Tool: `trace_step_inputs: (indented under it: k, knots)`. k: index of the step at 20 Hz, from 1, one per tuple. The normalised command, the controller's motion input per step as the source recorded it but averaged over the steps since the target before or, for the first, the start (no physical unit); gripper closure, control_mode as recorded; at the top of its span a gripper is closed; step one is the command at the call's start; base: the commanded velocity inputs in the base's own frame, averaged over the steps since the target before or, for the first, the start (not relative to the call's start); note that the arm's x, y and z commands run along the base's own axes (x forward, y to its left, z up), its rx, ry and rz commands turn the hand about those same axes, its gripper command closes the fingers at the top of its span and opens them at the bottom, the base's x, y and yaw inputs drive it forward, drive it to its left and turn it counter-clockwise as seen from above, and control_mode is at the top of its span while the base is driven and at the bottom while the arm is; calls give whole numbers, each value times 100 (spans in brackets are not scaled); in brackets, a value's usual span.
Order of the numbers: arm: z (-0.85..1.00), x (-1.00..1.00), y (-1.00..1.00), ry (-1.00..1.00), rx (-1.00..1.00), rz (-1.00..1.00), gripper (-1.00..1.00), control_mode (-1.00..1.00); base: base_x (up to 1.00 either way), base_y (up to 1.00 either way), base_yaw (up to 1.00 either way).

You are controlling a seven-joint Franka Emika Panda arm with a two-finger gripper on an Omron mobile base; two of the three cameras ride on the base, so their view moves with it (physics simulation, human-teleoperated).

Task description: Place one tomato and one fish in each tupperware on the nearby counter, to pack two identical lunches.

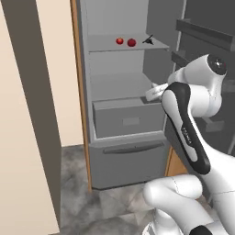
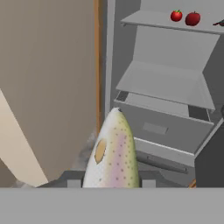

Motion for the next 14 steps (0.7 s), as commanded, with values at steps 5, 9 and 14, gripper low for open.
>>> trace_step_inputs:
  k: [5,9,14]
  knots:
    - [0,0,0,0,0,0,100,100,-69,0,0]
    - [0,0,0,0,0,0,100,100,-64,0,0]
    - [0,0,0,0,0,0,100,100,-54,0,-19]
